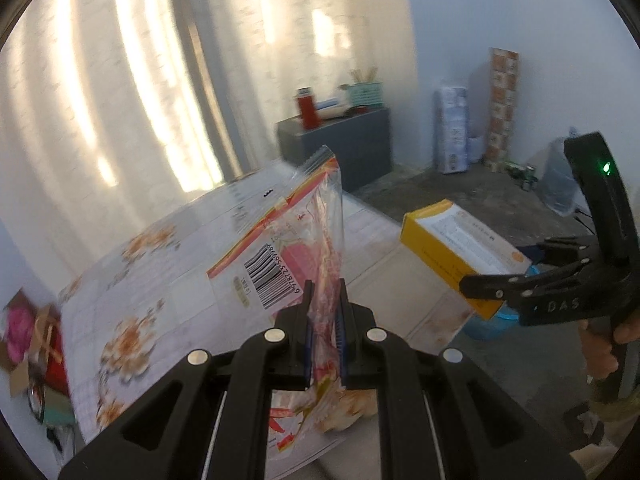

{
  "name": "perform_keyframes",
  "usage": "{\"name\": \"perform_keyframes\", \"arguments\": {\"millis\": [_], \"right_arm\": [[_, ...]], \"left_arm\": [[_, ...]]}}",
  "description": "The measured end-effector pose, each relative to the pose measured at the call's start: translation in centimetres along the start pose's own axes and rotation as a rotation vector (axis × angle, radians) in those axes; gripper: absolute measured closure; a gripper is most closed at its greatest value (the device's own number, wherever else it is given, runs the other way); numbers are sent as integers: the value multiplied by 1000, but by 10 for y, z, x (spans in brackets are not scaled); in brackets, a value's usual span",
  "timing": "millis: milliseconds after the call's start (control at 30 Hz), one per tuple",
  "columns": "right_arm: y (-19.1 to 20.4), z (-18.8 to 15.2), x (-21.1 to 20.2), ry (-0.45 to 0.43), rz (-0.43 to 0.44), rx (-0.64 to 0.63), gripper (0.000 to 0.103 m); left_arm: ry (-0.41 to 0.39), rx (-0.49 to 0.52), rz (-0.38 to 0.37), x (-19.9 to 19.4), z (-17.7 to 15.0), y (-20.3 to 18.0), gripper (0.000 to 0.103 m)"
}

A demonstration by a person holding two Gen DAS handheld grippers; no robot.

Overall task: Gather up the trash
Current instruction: 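Carry the snack bag and capsule box with both grippers over the blue wastebasket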

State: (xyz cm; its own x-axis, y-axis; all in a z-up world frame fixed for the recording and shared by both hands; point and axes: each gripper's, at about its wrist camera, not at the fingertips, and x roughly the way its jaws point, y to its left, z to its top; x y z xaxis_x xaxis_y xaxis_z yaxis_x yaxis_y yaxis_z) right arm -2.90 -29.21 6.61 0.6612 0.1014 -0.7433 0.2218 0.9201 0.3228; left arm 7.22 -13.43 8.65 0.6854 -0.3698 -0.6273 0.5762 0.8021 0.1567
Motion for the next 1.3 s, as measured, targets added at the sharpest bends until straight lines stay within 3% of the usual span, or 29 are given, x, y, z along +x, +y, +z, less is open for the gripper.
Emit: {"name": "perform_keyframes", "arguments": {"millis": [333, 533, 767, 1000, 1133, 1200, 1267, 1300], "right_arm": [[-107, -25, -27, -54, -112, 236, 33], [-181, -53, -39, -68, -201, 409, 33], [-245, -86, -29, -46, -244, 600, 33], [-287, -96, 10, 11, -251, 721, 33], [-305, -90, 35, 34, -259, 763, 33], [-315, -92, 44, 38, -267, 770, 33], [-324, -88, 58, 42, -276, 769, 32], [-327, -89, 63, 42, -279, 773, 31]], "left_arm": [[8, 165, -191, 47, 50, -105, 94], [74, 211, -330, 84, 66, -169, 94], [236, 241, -510, 149, 74, -248, 94], [469, 104, -681, 249, 63, -298, 94], [533, 64, -662, 309, 55, -324, 93], [534, 60, -647, 330, 54, -331, 90], [541, 61, -634, 346, 51, -333, 77], [545, 57, -618, 353, 49, -334, 61]]}}
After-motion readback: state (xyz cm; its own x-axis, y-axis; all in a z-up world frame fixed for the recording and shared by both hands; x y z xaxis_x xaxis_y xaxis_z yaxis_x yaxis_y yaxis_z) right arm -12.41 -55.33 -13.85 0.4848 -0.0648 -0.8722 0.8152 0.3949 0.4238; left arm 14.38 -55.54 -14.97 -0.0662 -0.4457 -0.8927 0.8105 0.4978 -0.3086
